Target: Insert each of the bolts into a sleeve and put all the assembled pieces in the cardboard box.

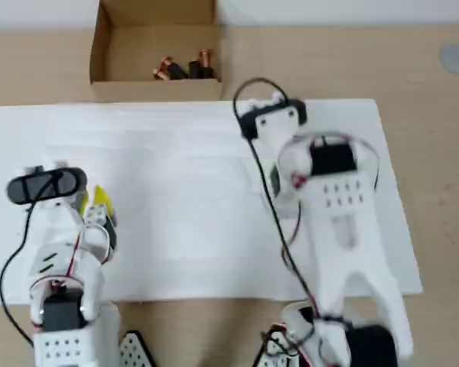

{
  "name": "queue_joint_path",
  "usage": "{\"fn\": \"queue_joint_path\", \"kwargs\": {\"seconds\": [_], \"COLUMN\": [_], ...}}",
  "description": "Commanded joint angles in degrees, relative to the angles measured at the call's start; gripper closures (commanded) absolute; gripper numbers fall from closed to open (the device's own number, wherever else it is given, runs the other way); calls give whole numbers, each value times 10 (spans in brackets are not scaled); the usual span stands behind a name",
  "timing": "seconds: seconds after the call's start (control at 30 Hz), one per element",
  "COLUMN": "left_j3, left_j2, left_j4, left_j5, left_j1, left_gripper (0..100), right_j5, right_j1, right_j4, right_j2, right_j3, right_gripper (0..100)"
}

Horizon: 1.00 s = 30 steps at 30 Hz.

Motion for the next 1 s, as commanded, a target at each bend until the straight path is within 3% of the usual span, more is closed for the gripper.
{"fn": "queue_joint_path", "kwargs": {"seconds": [0.0,0.1,0.37,0.5,0.63,0.97], "left_j3": [24,40,70,71,71,73], "left_j2": [-9,-9,-9,-9,-9,-9], "left_j4": [0,1,1,1,1,-4], "left_j5": [-4,-4,-4,-4,1,-1], "left_j1": [-22,-28,-27,-27,-25,-23], "left_gripper": [930,930,930,930,930,929], "right_j5": [20,56,50,52,54,52], "right_j1": [1,5,3,6,6,7], "right_j4": [-120,-202,-315,-302,-222,-212], "right_j2": [-138,-250,-532,-668,-799,-800], "right_j3": [174,295,535,622,643,640], "right_gripper": [924,932,932,932,931,931]}}
